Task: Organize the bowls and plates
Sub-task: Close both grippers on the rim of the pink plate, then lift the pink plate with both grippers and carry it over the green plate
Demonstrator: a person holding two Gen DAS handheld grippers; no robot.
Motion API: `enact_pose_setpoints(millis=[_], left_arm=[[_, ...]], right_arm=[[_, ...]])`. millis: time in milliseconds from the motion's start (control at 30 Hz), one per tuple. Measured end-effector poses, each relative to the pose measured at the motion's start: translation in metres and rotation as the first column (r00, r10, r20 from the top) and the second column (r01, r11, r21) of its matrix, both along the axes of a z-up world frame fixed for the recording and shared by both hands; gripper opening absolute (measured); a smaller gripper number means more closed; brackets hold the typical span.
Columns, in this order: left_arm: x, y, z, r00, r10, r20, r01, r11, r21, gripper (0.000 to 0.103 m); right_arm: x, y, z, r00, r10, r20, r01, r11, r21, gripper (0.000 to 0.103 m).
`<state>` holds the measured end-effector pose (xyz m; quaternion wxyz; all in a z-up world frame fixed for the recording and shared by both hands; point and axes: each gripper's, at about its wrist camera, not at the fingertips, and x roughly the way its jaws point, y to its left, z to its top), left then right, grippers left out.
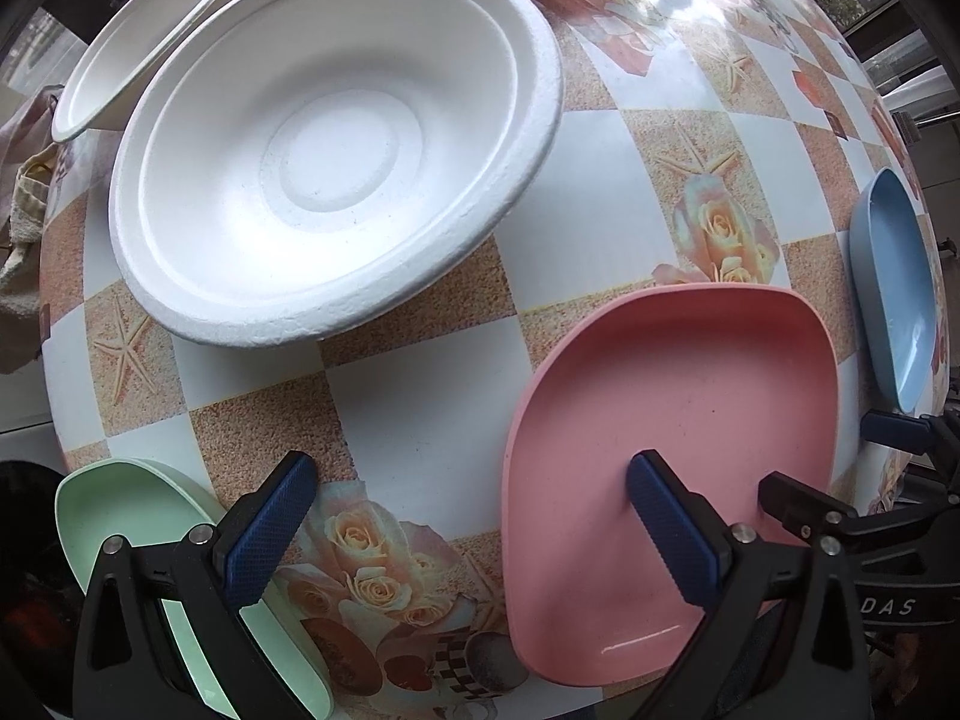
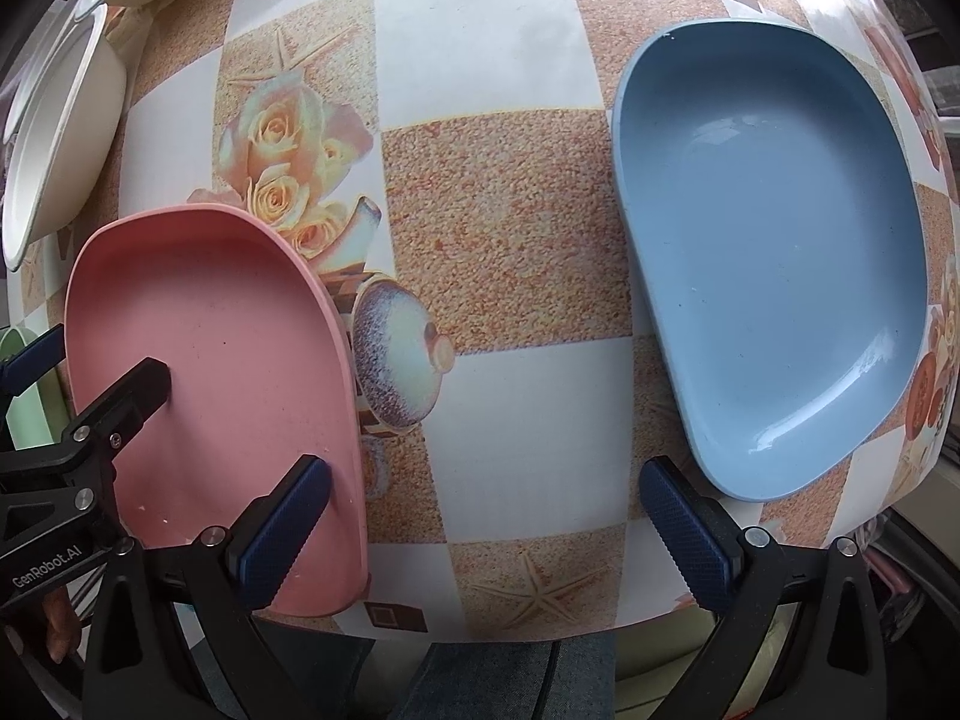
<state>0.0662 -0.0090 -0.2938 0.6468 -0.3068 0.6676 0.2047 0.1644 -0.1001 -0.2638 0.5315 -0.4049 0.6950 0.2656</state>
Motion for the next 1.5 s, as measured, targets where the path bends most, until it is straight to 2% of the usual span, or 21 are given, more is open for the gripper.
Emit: enact_pose_setpoints(millis=[167, 233, 267, 300, 333, 367, 400, 433, 500, 700, 867, 967, 1167, 1233, 1400, 1500], left_arm=[[0.013, 0.001, 0.003, 0.999, -0.040, -0.032, 0.040, 0.999, 0.008, 0.101], [0.021, -0.004, 0.009, 0.997, -0.072, -0.024, 0.073, 0.997, 0.012, 0.091], [0.024, -0.006, 0.012, 0.996, -0.087, -0.023, 0.087, 0.996, 0.016, 0.088], [0.027, -0.008, 0.015, 0.995, -0.101, -0.018, 0.102, 0.995, 0.013, 0.080], [0.030, -0.009, 0.017, 0.994, -0.112, -0.012, 0.112, 0.994, 0.007, 0.070], [0.032, -0.010, 0.019, 0.993, -0.118, -0.005, 0.118, 0.993, -0.002, 0.065], [0.034, -0.012, 0.021, 0.992, -0.125, 0.007, 0.125, 0.992, -0.017, 0.054], [0.036, -0.013, 0.023, 0.991, -0.134, 0.020, 0.134, 0.990, -0.032, 0.043], [0.038, -0.018, 0.025, 0.987, -0.163, 0.002, 0.163, 0.986, -0.022, 0.043], [0.025, -0.030, 0.029, 0.979, -0.202, -0.030, 0.200, 0.978, -0.061, 0.042], [0.006, -0.040, 0.041, 0.968, -0.248, -0.038, 0.246, 0.968, -0.057, 0.042], [-0.003, -0.037, 0.055, 0.974, -0.228, -0.016, 0.226, 0.972, -0.062, 0.042], [-0.010, -0.013, 0.084, 0.977, -0.210, 0.022, 0.210, 0.977, -0.021, 0.042], [-0.023, -0.011, 0.097, 0.977, -0.208, 0.041, 0.208, 0.978, -0.010, 0.042], [-0.050, -0.026, 0.125, 0.976, -0.204, 0.078, 0.203, 0.979, 0.021, 0.042], [-0.048, -0.037, 0.136, 0.976, -0.199, 0.090, 0.196, 0.980, 0.039, 0.042]], right_arm=[[-0.001, 0.001, 0.002, 1.000, -0.012, 0.003, 0.012, 1.000, -0.001, 0.102], [-0.009, 0.002, 0.007, 1.000, 0.007, 0.011, -0.007, 1.000, 0.011, 0.096], [-0.014, 0.004, 0.011, 0.999, 0.029, 0.015, -0.029, 0.999, 0.019, 0.088], [-0.020, 0.007, 0.014, 0.998, 0.055, 0.013, -0.056, 0.998, 0.033, 0.077], [-0.026, 0.009, 0.018, 0.997, 0.079, 0.006, -0.080, 0.996, 0.047, 0.071], [-0.031, 0.010, 0.020, 0.995, 0.098, -0.005, -0.098, 0.993, 0.059, 0.058], [-0.036, 0.011, 0.022, 0.994, 0.108, -0.020, -0.106, 0.992, 0.072, 0.045], [-0.040, 0.011, 0.022, 0.993, 0.113, -0.027, -0.111, 0.991, 0.077, 0.040], [-0.046, 0.010, 0.023, 0.992, 0.115, -0.044, -0.111, 0.990, 0.083, 0.022], [-0.046, -0.005, 0.021, 0.989, 0.021, -0.148, -0.012, 0.998, 0.065, 0.022], [-0.062, -0.009, 0.025, 0.984, 0.046, -0.173, -0.040, 0.998, 0.037, 0.022], [-0.068, -0.001, 0.036, 0.985, 0.072, -0.157, -0.065, 0.997, 0.048, 0.022], [-0.070, 0.012, 0.058, 0.986, 0.106, -0.130, -0.097, 0.992, 0.076, 0.022], [-0.069, 0.016, 0.064, 0.987, 0.111, -0.116, -0.102, 0.991, 0.081, 0.022], [-0.066, 0.018, 0.076, 0.989, 0.122, -0.087, -0.114, 0.989, 0.091, 0.022], [-0.066, 0.021, 0.077, 0.989, 0.127, -0.074, -0.120, 0.988, 0.095, 0.022]])
